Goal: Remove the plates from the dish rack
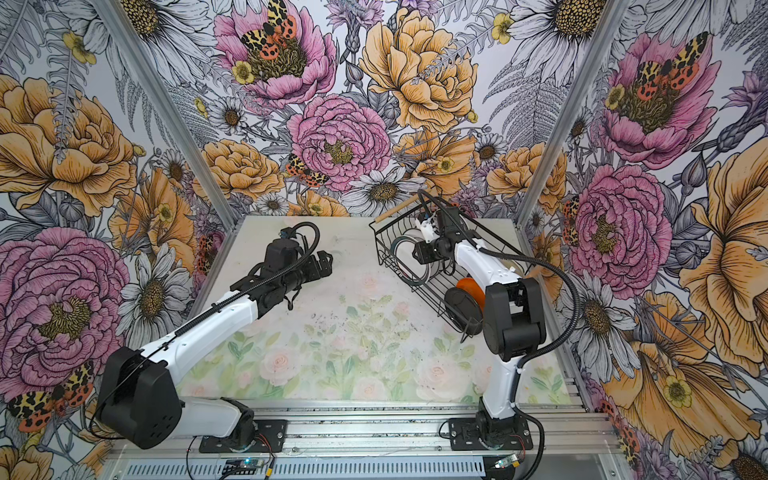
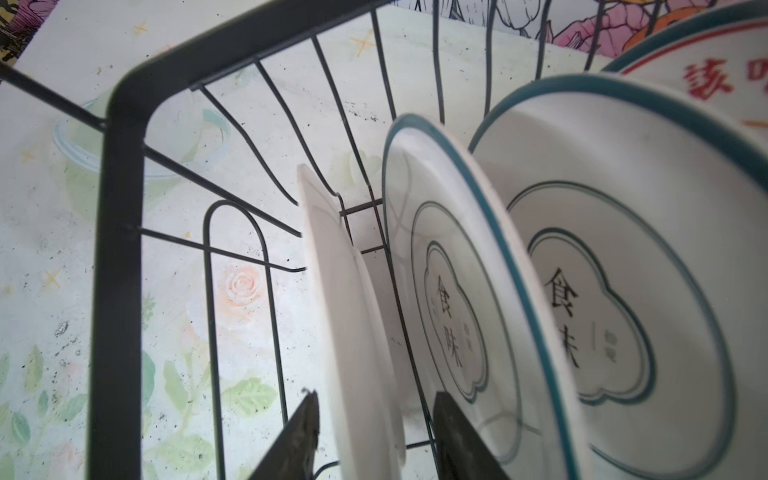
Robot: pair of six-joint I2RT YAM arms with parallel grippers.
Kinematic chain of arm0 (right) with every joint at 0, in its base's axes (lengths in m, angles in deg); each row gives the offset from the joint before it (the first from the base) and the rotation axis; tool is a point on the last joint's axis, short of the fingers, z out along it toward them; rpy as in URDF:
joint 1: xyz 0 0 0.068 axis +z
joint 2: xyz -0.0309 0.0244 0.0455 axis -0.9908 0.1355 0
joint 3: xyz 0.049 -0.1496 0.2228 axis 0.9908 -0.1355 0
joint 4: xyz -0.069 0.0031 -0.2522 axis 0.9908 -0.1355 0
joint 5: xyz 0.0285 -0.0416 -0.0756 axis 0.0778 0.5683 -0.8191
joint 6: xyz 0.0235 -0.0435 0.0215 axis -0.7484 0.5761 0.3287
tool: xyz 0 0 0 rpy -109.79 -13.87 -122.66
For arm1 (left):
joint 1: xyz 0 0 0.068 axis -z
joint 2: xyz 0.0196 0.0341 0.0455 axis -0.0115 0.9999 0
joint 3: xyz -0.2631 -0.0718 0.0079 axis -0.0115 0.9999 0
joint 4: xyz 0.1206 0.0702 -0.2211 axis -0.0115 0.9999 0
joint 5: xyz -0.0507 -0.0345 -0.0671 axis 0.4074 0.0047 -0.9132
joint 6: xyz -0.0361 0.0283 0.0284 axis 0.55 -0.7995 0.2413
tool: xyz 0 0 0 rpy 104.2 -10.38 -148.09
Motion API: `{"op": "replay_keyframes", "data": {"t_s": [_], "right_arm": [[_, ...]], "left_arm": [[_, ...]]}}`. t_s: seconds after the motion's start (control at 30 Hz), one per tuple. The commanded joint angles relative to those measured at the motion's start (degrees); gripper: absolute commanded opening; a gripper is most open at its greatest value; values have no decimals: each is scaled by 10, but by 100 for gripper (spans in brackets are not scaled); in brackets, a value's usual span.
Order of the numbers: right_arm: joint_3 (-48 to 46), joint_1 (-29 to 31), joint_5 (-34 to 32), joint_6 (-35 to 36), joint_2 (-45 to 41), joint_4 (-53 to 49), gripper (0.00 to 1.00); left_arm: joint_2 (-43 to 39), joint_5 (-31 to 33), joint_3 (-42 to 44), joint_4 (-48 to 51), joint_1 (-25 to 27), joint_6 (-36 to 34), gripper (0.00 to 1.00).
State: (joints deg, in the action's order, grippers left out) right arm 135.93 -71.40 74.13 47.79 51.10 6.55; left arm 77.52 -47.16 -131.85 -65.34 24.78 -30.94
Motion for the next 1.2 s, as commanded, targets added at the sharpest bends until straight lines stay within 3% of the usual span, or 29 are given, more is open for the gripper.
{"op": "replay_keyframes", "data": {"t_s": [0.0,0.33,1.17], "right_arm": [[22,1,-17,4,11,-4,43],[22,6,-27,18,21,-10,27],[21,14,-40,77,-5,-11,0]], "left_arm": [[5,-17,-4,6,-5,-1,99],[22,-27,-12,13,-6,-4,99],[54,-27,-26,21,-5,-19,99]]}}
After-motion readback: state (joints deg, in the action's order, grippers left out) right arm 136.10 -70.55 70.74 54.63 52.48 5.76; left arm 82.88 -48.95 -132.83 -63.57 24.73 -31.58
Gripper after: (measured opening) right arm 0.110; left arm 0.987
